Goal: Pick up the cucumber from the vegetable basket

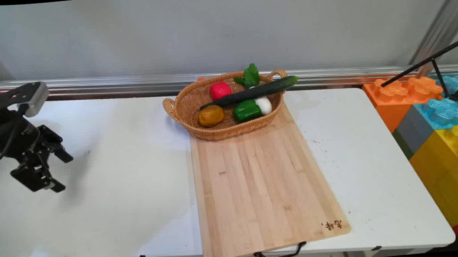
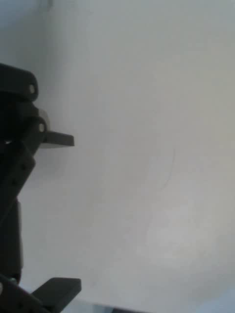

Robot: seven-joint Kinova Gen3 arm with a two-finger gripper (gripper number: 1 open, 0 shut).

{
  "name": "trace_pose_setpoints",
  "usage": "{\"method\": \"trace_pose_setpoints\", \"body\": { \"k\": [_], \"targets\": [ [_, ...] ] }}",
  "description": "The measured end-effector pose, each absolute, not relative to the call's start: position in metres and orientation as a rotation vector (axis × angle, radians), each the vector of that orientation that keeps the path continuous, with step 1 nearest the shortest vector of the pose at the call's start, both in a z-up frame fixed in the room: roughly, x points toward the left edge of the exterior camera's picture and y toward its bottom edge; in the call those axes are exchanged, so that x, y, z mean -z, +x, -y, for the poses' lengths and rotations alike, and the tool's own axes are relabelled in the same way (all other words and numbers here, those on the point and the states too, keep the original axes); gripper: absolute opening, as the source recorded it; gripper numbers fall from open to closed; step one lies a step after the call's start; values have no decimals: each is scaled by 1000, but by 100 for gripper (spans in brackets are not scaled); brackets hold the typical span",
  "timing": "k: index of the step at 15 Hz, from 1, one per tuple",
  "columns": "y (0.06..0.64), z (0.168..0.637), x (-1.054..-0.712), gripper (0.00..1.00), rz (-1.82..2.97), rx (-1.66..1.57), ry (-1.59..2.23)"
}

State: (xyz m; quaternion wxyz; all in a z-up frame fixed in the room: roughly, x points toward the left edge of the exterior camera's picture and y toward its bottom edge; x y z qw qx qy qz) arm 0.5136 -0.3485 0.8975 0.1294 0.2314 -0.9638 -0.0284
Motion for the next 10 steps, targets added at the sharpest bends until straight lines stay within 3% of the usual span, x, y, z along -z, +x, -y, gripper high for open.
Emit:
{"method": "trace_pose_setpoints", "body": {
  "k": [10],
  "targets": [
    [452, 416, -910, 100, 2625, -239, 708]
  ]
}}
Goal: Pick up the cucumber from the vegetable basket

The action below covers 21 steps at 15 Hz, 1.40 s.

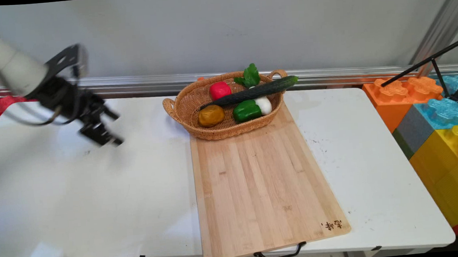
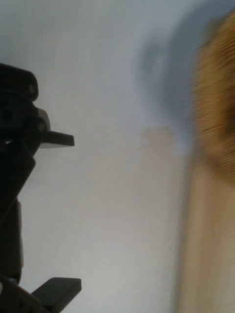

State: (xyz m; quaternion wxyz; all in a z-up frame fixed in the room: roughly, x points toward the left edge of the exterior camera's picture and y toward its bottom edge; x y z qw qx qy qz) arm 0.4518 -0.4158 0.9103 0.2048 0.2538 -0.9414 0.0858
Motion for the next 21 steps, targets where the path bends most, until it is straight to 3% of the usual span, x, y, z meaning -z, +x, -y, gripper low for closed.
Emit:
{"method": "trace_pose_setpoints", "body": {
  "k": [6, 10, 21],
  "targets": [
    [366, 490, -934, 100, 2529, -431, 561],
    [317, 545, -928, 100, 2518, -522, 442],
    [251, 642, -841, 100, 2667, -553, 30]
  ]
}}
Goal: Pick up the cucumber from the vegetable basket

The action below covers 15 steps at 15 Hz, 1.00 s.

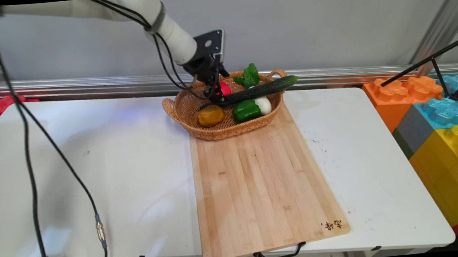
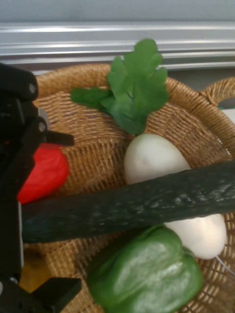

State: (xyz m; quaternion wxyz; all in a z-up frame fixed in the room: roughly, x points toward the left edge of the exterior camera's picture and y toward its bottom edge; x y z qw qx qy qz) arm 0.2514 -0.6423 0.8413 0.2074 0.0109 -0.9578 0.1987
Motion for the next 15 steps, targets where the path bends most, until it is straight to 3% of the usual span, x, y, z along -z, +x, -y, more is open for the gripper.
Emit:
{"method": "trace_pose_setpoints", "body": {
  "k": [10, 11, 15],
  "targets": [
    [237, 675, -795, 100, 2669, -493, 27],
    [238, 675, -794, 0, 2667, -484, 33],
    [241, 672, -799, 0, 2651, -469, 64]
  ]
}}
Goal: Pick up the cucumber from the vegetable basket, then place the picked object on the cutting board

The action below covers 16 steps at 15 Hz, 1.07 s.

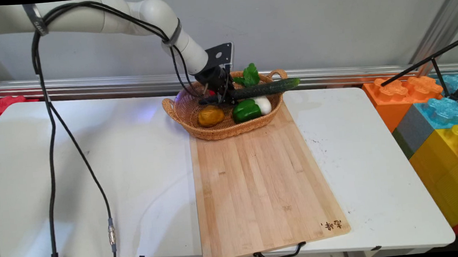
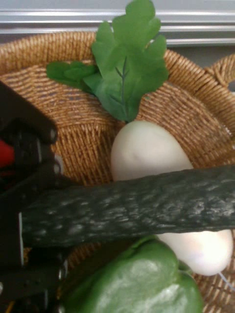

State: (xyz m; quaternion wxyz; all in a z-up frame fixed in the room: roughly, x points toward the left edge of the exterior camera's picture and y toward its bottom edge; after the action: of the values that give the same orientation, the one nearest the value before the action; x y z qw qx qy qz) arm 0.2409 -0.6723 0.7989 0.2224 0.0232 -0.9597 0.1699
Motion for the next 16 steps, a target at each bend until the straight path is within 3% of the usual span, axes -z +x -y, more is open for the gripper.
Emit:
{"method": "trace_pose_setpoints", "body": {
  "k": [9, 16],
  "targets": [
    [248, 640, -868, 0, 2571, -514, 274],
    [222, 600, -934, 0, 2478, -487, 397]
  ]
}}
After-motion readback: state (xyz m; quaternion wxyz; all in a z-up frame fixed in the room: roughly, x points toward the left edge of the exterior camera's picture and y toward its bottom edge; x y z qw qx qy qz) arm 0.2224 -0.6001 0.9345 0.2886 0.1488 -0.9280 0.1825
